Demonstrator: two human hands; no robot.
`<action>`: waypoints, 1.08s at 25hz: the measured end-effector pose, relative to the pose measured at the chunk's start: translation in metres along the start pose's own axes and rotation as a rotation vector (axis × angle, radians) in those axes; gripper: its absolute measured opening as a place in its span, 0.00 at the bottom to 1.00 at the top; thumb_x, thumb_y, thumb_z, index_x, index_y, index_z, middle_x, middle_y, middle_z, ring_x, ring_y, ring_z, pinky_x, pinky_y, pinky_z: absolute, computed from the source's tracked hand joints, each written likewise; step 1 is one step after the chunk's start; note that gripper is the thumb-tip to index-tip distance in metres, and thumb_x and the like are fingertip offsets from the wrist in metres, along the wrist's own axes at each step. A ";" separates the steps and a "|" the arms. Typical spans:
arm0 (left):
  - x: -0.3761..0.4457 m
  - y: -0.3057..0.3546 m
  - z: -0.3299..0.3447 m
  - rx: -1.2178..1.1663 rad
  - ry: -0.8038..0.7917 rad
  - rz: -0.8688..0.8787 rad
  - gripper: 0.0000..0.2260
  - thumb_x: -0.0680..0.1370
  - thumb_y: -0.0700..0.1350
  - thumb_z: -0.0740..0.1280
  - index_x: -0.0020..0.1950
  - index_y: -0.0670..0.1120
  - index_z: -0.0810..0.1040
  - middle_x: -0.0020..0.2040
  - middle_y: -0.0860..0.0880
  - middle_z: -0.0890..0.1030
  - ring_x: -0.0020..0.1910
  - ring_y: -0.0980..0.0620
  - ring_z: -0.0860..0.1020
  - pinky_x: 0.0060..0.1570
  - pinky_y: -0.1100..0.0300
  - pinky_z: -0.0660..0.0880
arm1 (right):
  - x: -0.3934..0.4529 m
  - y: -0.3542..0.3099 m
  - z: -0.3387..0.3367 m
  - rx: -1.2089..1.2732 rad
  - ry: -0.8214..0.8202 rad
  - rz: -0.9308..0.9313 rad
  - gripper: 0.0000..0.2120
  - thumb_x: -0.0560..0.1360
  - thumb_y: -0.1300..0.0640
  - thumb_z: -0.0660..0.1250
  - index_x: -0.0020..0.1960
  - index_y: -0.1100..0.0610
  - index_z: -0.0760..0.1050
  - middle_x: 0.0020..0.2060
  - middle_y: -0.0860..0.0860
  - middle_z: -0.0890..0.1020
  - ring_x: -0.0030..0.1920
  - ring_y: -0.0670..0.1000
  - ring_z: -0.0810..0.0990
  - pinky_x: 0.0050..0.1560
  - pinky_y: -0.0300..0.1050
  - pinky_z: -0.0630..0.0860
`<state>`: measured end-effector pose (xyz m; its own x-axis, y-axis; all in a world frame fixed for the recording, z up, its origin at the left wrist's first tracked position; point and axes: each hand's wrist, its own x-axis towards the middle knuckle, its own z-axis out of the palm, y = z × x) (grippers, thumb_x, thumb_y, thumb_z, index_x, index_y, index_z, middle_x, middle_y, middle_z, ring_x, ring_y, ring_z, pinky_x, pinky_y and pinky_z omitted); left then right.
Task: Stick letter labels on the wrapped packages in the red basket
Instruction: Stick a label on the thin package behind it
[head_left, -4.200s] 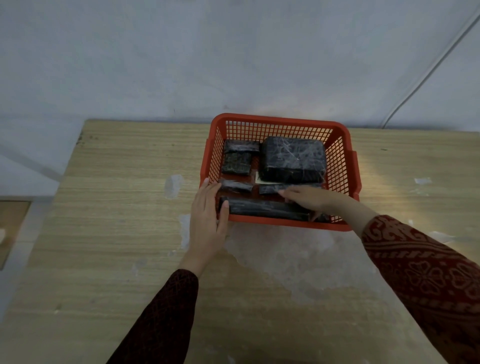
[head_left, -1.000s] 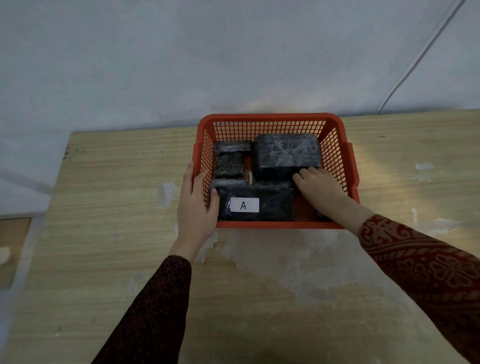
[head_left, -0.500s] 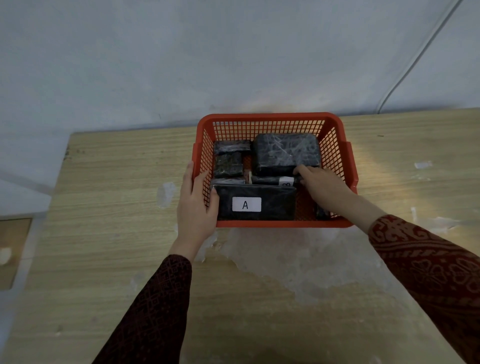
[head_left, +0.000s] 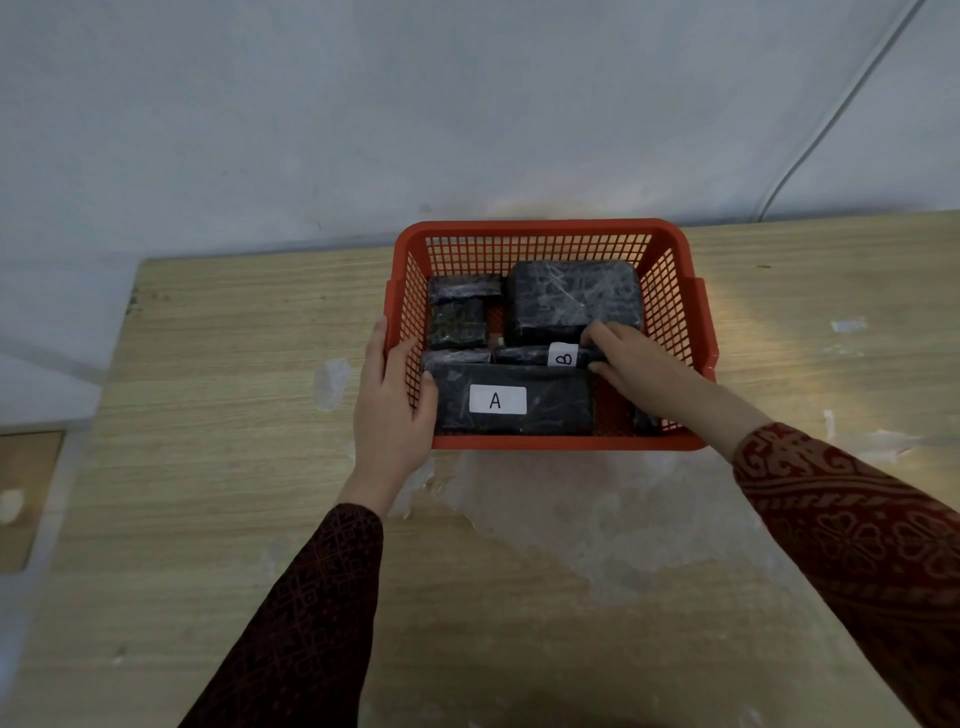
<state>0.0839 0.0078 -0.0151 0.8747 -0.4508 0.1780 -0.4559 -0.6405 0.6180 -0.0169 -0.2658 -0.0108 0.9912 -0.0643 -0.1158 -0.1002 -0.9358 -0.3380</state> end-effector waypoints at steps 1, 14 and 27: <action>0.000 0.000 0.000 0.003 0.001 -0.002 0.17 0.80 0.43 0.61 0.68 0.43 0.71 0.78 0.47 0.57 0.75 0.50 0.62 0.63 0.75 0.58 | 0.000 0.001 0.000 -0.026 -0.005 -0.014 0.13 0.76 0.61 0.64 0.60 0.59 0.68 0.55 0.58 0.76 0.55 0.57 0.76 0.53 0.49 0.74; -0.001 0.000 0.000 -0.004 -0.011 -0.008 0.17 0.80 0.44 0.61 0.69 0.43 0.71 0.79 0.47 0.57 0.75 0.50 0.61 0.65 0.69 0.62 | -0.008 0.002 0.004 -0.502 0.084 -0.095 0.19 0.62 0.64 0.77 0.52 0.61 0.79 0.44 0.56 0.82 0.43 0.56 0.82 0.38 0.48 0.80; -0.001 0.001 -0.001 0.001 -0.014 -0.013 0.17 0.80 0.44 0.61 0.69 0.43 0.71 0.79 0.48 0.56 0.75 0.51 0.61 0.59 0.85 0.53 | 0.000 -0.015 -0.016 -0.338 -0.024 0.036 0.11 0.76 0.56 0.65 0.57 0.57 0.76 0.48 0.55 0.81 0.49 0.55 0.80 0.41 0.48 0.79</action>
<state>0.0825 0.0088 -0.0141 0.8780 -0.4514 0.1592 -0.4449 -0.6471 0.6192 -0.0139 -0.2571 0.0094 0.9849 -0.0950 -0.1450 -0.0968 -0.9953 -0.0055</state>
